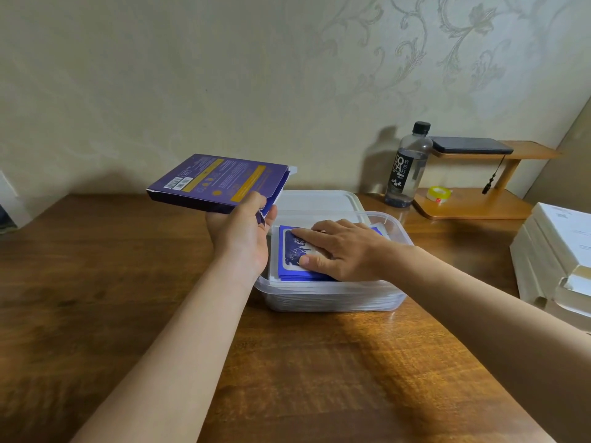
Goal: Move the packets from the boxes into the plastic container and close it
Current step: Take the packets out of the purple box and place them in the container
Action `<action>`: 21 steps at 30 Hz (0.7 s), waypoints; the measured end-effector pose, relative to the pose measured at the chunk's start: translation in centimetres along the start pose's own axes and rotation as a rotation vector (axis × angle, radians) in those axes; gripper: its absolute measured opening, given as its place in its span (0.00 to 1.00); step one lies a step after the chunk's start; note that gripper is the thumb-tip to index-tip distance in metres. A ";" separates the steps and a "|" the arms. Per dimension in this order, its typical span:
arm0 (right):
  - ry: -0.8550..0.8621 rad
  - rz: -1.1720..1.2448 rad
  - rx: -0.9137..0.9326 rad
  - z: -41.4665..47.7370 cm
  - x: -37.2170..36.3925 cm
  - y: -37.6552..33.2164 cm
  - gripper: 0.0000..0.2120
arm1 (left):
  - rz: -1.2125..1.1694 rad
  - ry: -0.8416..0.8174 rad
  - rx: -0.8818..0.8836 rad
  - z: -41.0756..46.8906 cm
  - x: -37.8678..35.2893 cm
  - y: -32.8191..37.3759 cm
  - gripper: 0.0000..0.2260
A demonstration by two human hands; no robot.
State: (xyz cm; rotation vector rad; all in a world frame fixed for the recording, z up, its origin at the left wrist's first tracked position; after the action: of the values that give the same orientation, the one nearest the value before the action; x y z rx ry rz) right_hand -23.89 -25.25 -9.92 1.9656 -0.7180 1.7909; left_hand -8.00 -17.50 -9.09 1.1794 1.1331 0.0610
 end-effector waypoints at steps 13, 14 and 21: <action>-0.038 -0.082 0.008 0.1 2.0 -2.5 0.38 | 0.017 -0.016 -0.002 -0.1 0.0 0.1 0.15; -0.041 -0.069 0.018 0.2 1.7 -2.5 0.39 | 0.013 -0.019 -0.001 -0.2 -0.1 0.1 0.14; -0.080 -0.059 0.037 0.7 0.5 -2.2 0.39 | 0.004 -0.013 -0.001 0.0 0.0 -0.1 0.14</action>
State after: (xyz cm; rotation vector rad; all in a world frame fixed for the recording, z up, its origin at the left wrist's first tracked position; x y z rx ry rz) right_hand -21.93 -23.96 -9.40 2.0701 -0.6487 1.7114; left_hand -8.13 -17.55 -9.16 1.1797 1.1192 0.0576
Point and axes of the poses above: each hand's wrist, its own z-axis towards the middle knuckle, its own x-axis out of the back of the hand, y = z × x, the point moved 4 cm from there along z, towards the middle knuckle, and after that the axes turned 1 degree about y, right-handed, at the moved point
